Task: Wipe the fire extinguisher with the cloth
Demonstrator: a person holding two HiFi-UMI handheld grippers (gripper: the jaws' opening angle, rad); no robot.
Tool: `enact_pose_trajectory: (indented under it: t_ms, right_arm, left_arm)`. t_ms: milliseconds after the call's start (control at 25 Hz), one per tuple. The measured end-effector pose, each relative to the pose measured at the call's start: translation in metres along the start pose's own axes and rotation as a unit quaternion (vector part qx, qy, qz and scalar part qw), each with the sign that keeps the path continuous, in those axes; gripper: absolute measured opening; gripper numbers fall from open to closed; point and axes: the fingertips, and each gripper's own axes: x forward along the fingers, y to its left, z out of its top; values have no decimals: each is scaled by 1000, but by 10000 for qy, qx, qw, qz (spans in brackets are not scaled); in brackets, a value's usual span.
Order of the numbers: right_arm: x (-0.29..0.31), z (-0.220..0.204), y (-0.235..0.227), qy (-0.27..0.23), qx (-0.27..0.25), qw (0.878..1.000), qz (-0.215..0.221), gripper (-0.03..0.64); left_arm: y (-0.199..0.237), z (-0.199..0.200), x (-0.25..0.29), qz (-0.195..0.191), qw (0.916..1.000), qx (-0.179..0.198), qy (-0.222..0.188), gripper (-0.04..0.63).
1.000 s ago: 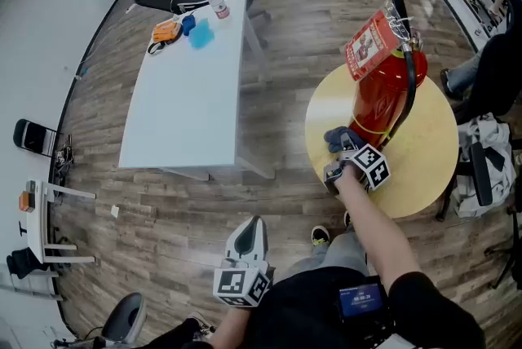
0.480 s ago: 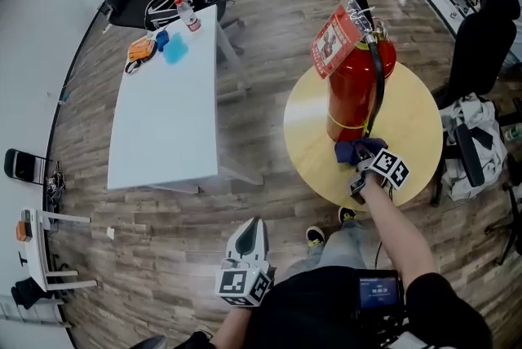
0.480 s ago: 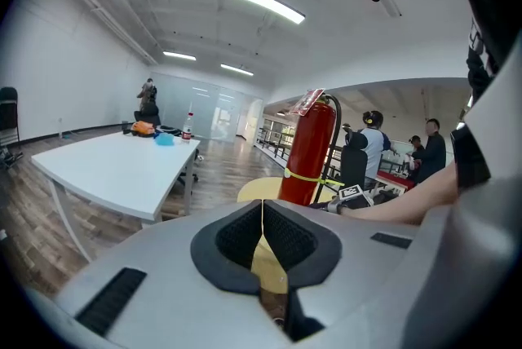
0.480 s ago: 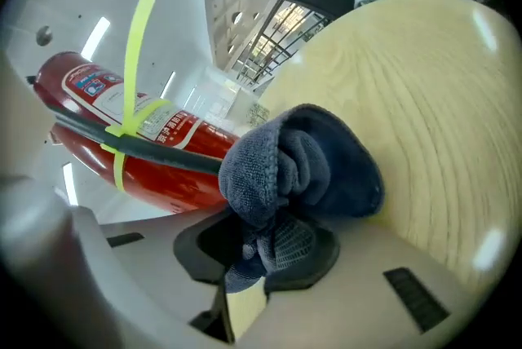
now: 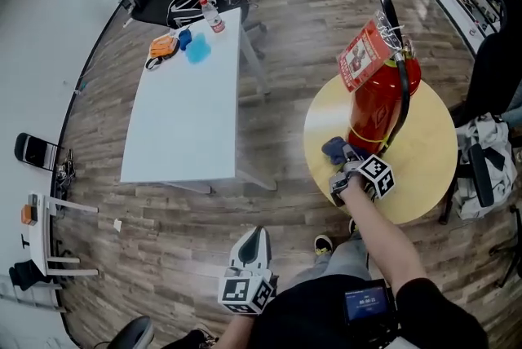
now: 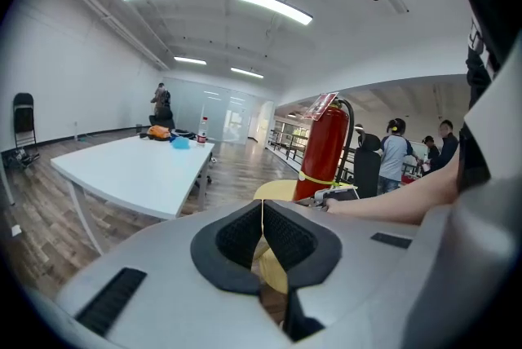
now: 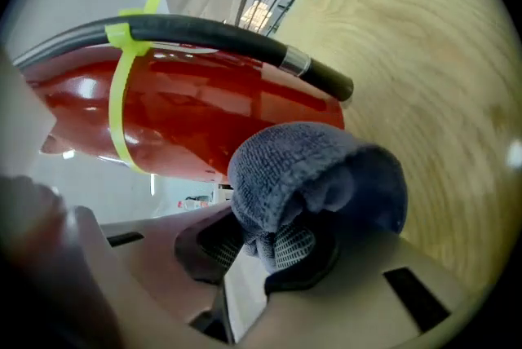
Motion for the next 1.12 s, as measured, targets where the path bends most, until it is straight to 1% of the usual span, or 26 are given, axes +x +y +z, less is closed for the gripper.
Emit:
enact_pose_trajectory:
  t_ms: [80, 160, 240, 360, 480, 600, 720, 800, 840, 920, 960, 1040, 1120]
  right_arm:
    - [0, -1, 28, -129, 176, 9989, 407, 71]
    - [-8, -1, 71, -140, 239, 9945, 1013, 71]
    - [-23, 4, 125, -81, 334, 9861, 1628, 71]
    - [-59, 14, 219, -31, 261, 9676, 2511, 71]
    - [-95, 23, 284, -92, 402, 9540, 2971, 71]
    - [-127, 33, 327, -205, 214, 9433, 3307, 71]
    - [-136, 37, 334, -177, 103, 9437, 3302, 71]
    - [-131, 34, 317, -143, -197, 9483, 3166, 71]
    - [-124, 31, 299, -107, -328, 9549, 2950, 71]
    - [-104, 24, 244, 63, -447, 9737, 2233, 71]
    - [-94, 21, 214, 160, -514, 9812, 1854, 71]
    - [-80, 17, 156, 268, -710, 9899, 1198, 71]
    - [-75, 24, 102, 269, -852, 9938, 654, 71]
  left_arm:
    - [8, 1, -8, 108, 9999, -70, -58, 23]
    - [12, -2, -11, 155, 9998, -108, -72, 23]
    - [10, -7, -10, 128, 9999, -100, -43, 23]
    - [2, -4, -4, -53, 9999, -87, -90, 23]
    - [-10, 7, 4, -269, 9993, -68, -254, 23]
    - [-21, 15, 10, -421, 9983, -81, -402, 23]
    - [-28, 17, 14, -485, 9977, -114, -465, 23]
    - [-30, 17, 14, -501, 9975, -139, -484, 23]
    - [-30, 18, 14, -501, 9974, -157, -488, 23]
    - [-27, 20, 12, -480, 9975, -186, -484, 23]
    - [-25, 20, 11, -458, 9976, -191, -481, 23]
    - [-20, 20, 10, -394, 9980, -196, -458, 23]
    - [-17, 16, 8, -321, 9985, -216, -396, 23]
